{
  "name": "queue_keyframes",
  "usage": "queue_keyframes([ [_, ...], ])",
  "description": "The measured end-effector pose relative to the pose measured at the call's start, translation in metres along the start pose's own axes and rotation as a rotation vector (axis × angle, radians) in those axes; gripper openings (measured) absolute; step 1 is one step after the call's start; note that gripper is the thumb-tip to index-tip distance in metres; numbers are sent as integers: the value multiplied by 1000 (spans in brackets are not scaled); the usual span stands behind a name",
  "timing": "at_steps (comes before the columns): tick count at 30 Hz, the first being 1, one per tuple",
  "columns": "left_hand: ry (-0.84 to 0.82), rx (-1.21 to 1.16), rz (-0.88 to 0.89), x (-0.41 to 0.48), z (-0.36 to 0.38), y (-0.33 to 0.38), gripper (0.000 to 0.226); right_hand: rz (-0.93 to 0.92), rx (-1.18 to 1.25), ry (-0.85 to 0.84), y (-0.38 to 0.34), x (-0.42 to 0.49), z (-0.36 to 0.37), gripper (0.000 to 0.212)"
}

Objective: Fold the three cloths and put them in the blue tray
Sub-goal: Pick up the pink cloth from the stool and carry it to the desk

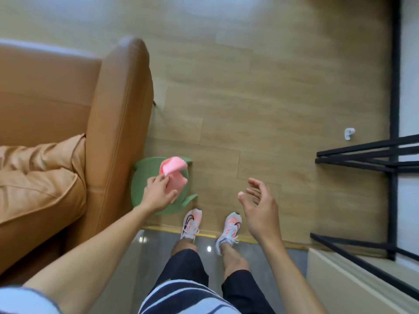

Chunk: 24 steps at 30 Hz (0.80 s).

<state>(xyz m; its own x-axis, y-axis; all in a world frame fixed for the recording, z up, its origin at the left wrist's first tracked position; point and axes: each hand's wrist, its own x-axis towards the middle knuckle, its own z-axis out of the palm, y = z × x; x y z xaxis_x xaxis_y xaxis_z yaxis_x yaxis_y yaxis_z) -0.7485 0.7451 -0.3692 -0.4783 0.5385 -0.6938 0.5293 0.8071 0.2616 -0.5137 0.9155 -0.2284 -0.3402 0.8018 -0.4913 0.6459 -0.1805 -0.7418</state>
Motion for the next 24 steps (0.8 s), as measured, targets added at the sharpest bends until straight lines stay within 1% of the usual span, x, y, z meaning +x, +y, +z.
queue_keyframes([
  [2,72,-143,29,-18,-15,25,69,-2,21,-21,-4,6,-16,37],
  [4,139,-296,85,-35,-33,62,60,-25,29,-27,-8,15,-35,39],
  [6,197,-377,148,-52,-51,104,52,-50,26,-33,-14,27,-54,43],
  [8,253,-459,208,-71,-69,148,46,-92,18,-76,-25,39,-73,48],
  [11,325,-581,313,-87,-105,225,39,-224,-16,-127,-54,70,-113,56],
  [13,380,-618,392,-92,-127,273,39,-309,-14,-154,-79,94,-139,62],
  [15,396,-665,471,-93,-149,317,46,-387,11,-160,-102,118,-165,64],
  [18,351,-772,567,-89,-181,379,43,-445,58,-163,-130,145,-205,65],
  [20,346,-845,633,-81,-203,419,39,-458,126,-127,-144,162,-227,57],
  [23,326,-912,689,-67,-230,470,30,-450,212,-44,-159,192,-252,28],
  [24,315,-921,704,-60,-238,486,30,-439,233,-13,-164,202,-260,22],
])
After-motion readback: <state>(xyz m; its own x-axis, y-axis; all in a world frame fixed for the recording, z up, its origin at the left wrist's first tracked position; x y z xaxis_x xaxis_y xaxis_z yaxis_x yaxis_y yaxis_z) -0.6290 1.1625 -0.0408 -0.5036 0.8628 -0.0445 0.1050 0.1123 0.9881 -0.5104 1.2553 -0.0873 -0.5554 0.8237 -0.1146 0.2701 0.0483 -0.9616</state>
